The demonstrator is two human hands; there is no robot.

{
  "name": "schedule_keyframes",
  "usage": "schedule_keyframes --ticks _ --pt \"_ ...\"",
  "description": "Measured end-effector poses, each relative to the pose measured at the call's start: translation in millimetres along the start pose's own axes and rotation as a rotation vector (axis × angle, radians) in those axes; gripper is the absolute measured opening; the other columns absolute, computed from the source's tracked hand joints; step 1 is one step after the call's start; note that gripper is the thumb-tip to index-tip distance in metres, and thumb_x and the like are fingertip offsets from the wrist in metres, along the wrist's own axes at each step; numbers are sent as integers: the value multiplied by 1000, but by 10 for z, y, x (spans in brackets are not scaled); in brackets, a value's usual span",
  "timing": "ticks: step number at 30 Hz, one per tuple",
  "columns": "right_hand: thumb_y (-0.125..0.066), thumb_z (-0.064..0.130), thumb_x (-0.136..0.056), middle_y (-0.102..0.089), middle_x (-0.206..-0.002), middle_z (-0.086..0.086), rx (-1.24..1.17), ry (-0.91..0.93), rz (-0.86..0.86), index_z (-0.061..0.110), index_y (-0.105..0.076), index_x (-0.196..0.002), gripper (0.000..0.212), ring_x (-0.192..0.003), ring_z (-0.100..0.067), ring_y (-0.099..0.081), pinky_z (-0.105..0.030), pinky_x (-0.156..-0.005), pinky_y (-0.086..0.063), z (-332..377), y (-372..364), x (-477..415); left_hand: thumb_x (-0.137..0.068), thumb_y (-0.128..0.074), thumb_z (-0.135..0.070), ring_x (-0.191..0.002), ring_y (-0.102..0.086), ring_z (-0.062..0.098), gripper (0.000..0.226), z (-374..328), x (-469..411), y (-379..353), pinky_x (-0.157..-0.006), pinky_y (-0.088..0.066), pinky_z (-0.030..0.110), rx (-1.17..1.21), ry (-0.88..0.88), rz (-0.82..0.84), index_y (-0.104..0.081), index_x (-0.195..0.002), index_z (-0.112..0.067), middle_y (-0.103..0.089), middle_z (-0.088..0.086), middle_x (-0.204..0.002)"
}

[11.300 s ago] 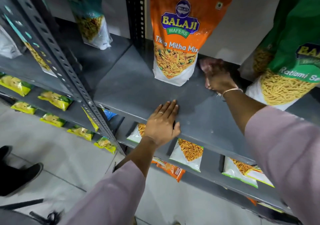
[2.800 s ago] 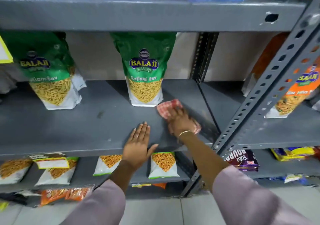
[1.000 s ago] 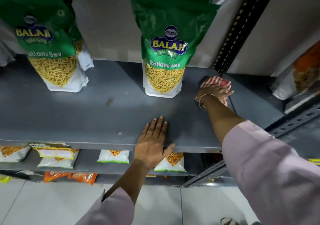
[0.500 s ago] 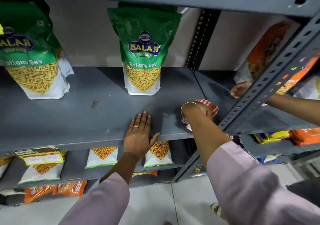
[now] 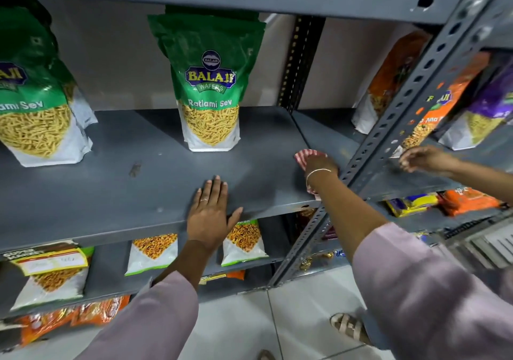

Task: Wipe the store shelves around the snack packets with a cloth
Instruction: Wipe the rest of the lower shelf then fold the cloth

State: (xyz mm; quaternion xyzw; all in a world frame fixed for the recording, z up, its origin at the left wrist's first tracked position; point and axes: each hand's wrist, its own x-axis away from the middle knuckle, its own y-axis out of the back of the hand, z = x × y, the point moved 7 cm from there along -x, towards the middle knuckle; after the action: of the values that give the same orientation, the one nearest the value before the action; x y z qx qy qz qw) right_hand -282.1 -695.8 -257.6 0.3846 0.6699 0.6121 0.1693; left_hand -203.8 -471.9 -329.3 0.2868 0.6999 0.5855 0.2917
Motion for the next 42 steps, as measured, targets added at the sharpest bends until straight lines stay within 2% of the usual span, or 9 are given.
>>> schedule_keyframes --ticks 6,11,13,18,26,31,35,39,42 --pt "-58 17 -80 -68 -110 -1 82 -49 223 14 -66 -113 34 -100 -24 -65 -33 -71 -47 326 -138 362 -87 -20 -57 -129 -43 33 78 -9 10 16 -107 -30 46 13 -5 -60 -50 -132 -1 -45 18 -140" --pt "-35 26 -101 -43 -149 -3 -48 262 624 9 -37 -145 47 -118 -22 -56 -28 -94 -46 554 108 479 -87 -18 -57 -132 -38 34 80 -2 11 21 -110 -27 44 45 -24 -59 -43 -137 -1 -41 19 -144" --pt "-27 15 -104 -25 -159 -5 -469 164 623 3 -16 -151 50 -126 -12 -56 -17 -92 -47 500 233 394 -87 -19 -56 -130 -41 34 79 -4 10 42 -109 -28 45 40 -23 -65 -45 -136 0 -43 19 -142" --pt "-58 18 -92 -3 -162 -12 -119 175 60 11 1 -154 86 -150 -31 -9 -39 -121 -21 396 127 44 -92 1 -62 -128 -45 32 89 -6 20 55 -107 -31 43 22 2 -37 -51 -132 -2 -48 17 -139" --pt "-49 19 -92 -20 -156 -9 -219 228 -117 27 -22 -149 63 -140 -34 -25 -49 -110 -32 572 -246 27 -93 5 -60 -118 -56 31 91 15 -65 46 -99 -41 44 20 -29 -21 -60 -122 -3 -58 17 -128" --pt "-29 31 -100 -7 -161 -16 -420 -183 -144 9 -7 -153 62 -148 -36 -10 -51 -118 -18 198 -351 -320 -95 0 -58 -123 -51 28 85 86 -60 53 -100 -37 45 -63 -111 -69 -55 -128 -2 -53 15 -134" --pt "-37 25 -98 -3 -163 -11 -375 147 -154 16 -8 -154 63 -149 -34 -9 -50 -119 -15 621 -242 -654 -92 -10 -60 -122 -52 30 82 102 -75 9 -99 -40 47 -62 -93 -112 -55 -127 0 -53 17 -134" --pt "-23 33 -92 3 -162 -13 -369 -67 -124 18 -6 -154 66 -148 -38 -4 -59 -118 -13 439 -291 -1255 -86 -27 -55 -119 -54 31 74 102 -65 34 -97 -42 48 -49 -110 -194 -56 -125 1 -55 18 -132" --pt "-9 42 -83 5 -163 -6 -253 127 -145 32 3 -152 71 -150 -33 2 -58 -119 -10 656 -331 -1706 -85 -27 -54 -118 -55 30 73 100 -67 39 -97 -43 46 -38 -107 -188 -58 -124 0 -56 17 -131"
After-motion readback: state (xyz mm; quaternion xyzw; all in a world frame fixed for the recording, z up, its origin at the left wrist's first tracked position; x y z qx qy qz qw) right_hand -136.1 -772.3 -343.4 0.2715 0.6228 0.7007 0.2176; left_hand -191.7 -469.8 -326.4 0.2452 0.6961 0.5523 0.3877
